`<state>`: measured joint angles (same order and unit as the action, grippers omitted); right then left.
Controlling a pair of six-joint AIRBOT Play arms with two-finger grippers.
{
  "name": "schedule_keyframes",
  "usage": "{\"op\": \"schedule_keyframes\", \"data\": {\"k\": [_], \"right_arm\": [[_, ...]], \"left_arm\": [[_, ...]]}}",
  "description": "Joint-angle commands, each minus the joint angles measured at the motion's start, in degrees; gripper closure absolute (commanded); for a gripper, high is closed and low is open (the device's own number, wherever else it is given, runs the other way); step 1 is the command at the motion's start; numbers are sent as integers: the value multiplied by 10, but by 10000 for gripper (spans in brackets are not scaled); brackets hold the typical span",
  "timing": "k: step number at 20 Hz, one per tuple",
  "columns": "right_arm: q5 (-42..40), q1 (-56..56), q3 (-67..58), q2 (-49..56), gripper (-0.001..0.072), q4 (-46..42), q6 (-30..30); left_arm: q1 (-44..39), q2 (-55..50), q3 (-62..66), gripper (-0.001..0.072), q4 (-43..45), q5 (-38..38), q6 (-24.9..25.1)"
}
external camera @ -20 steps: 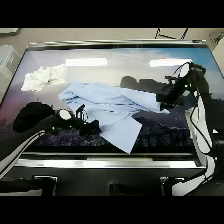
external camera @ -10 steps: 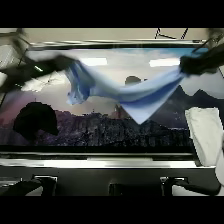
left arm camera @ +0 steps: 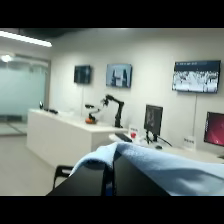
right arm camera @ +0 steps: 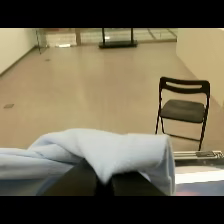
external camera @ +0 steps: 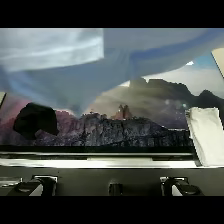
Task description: Fold the clothes and pants, and hang the long-sleeved shirts on hangers.
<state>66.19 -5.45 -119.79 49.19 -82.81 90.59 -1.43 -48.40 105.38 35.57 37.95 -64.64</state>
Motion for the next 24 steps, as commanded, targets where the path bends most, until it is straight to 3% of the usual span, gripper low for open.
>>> {"op": "schedule_keyframes", "data": {"k": [1, 5, 7, 10, 13, 15, 19, 20, 21, 22, 23, 24], "right_arm": [[6, 0, -2, -29, 662, -4, 25], [190, 0, 41, 53, 662, -4, 59], [220, 0, 136, 117, 663, -3, 59], [70, 0, 301, 222, 662, 31, 73], [-66, 0, 358, 342, 661, 100, 133], [-93, 0, 358, 407, 662, 159, 163], [-100, -1, 358, 476, 654, 243, 166], [-99, -2, 357, 476, 533, 241, 165], [-80, -11, 345, 474, 263, 243, 149], [-41, -29, 325, 469, 42, 242, 92], [12, -52, 307, 462, 9, 232, 30], [79, -83, 291, 454, 10, 204, -1]], "left_arm": [[3, 16, 8, 689, 58, -30, 0], [3, -32, -36, 689, 218, 82, -118], [3, -73, -110, 689, 281, 121, -156], [1, -162, -256, 688, 280, 80, -198], [0, -268, -327, 687, 239, 20, -260], [-2, -336, -329, 686, 205, 21, -284], [-11, -411, -329, 685, 121, 63, -284], [-11, -413, -327, 611, 118, 71, -284], [-5, -412, -320, 341, 118, 93, -283], [11, -411, -303, -13, 121, 147, -264], [38, -410, -281, -1, 140, 233, -225], [65, -409, -262, -1, 179, 318, -225]]}}
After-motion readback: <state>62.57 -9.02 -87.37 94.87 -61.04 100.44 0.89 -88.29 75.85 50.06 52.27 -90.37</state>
